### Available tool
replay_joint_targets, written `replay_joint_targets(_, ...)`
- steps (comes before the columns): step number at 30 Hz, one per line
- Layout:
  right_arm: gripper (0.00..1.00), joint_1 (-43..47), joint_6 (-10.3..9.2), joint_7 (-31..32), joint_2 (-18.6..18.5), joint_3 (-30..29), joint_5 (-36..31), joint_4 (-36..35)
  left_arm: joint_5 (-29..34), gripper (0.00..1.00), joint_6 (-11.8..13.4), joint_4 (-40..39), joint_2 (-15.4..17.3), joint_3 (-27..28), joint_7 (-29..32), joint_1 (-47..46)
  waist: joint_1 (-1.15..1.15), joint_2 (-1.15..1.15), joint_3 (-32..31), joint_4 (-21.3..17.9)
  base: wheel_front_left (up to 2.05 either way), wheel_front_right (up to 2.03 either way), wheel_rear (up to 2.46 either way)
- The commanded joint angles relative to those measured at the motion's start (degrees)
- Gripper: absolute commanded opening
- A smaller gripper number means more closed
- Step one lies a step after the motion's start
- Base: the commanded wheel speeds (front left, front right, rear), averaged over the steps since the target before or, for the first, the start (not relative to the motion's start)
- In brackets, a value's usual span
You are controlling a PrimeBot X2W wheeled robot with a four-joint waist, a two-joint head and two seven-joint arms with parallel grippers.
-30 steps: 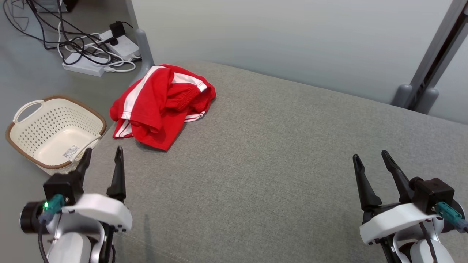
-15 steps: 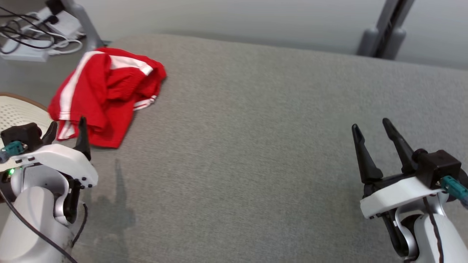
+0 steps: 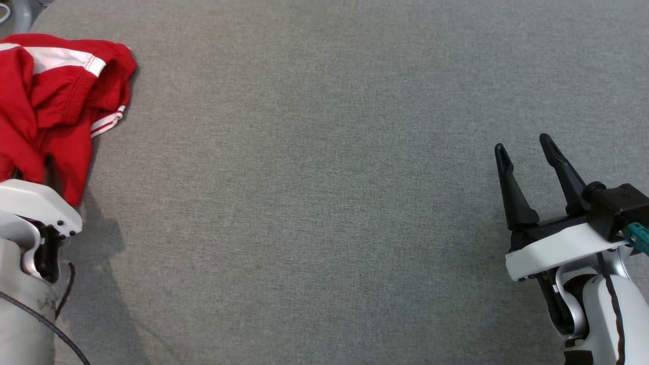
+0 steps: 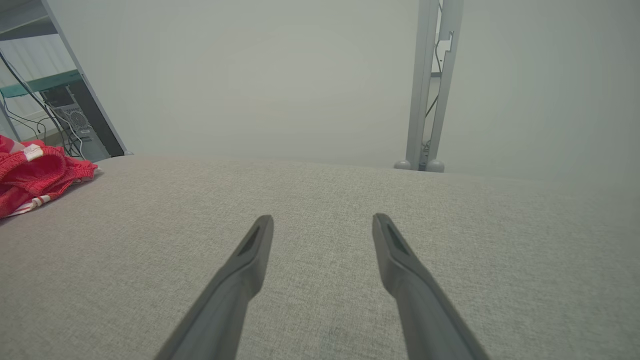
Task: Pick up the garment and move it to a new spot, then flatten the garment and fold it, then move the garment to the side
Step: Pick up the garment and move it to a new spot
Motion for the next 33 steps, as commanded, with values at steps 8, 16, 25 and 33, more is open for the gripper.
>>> replay_joint_targets(8,1.0,0.1,0.0,-0.5,-0.3,-1.5,-0.2,0.6,2.4,0.0,1.8,-0.4,3.7,-0.6,-8.4,-4.5,0.0,0.0,-1.1,1.0,0.0,0.0,0.0)
replay_joint_targets(16,1.0,1.9,0.0,-1.6,0.6,-2.8,-0.2,1.0,5.5,0.0,4.3,-14.5,6.2,-2.0,-11.0,-2.2,0.0,0.0,-6.6,1.1,0.0,0.0,0.0)
replay_joint_targets(25,1.0,5.0,0.0,-2.2,1.7,-3.4,0.6,1.6,8.5,0.0,8.3,-41.5,6.7,-4.7,-3.0,8.5,0.0,0.0,-12.8,-1.3,0.0,0.0,0.0)
replay_joint_targets(33,1.0,7.0,0.0,-2.3,2.4,-3.3,1.5,1.3,9.9,0.0,9.4,-62.4,5.4,-10.3,6.1,18.1,0.0,0.0,-15.1,-7.6,0.0,0.0,0.0)
